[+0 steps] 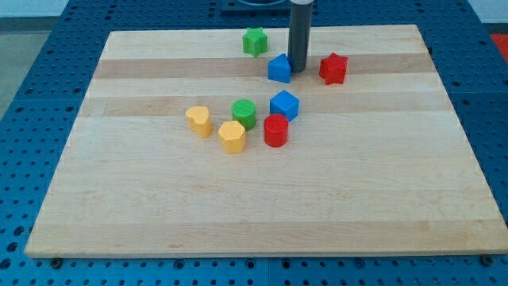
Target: Slide the blue triangle closer to the yellow heart
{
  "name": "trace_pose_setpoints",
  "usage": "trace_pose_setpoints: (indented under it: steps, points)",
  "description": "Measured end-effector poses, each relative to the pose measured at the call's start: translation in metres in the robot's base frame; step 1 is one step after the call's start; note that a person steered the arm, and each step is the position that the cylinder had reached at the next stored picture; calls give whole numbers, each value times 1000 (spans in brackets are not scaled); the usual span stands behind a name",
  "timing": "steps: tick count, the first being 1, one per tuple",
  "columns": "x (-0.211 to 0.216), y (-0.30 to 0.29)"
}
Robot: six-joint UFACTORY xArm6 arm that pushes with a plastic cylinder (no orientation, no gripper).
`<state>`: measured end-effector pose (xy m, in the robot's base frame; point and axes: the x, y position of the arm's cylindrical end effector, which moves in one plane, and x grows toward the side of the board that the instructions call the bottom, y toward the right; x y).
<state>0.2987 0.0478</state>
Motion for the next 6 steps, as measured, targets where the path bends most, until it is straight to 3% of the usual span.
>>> trace_pose_setpoints:
  steps: [4,6]
  points:
    - [1,-75]
    - [12,-79]
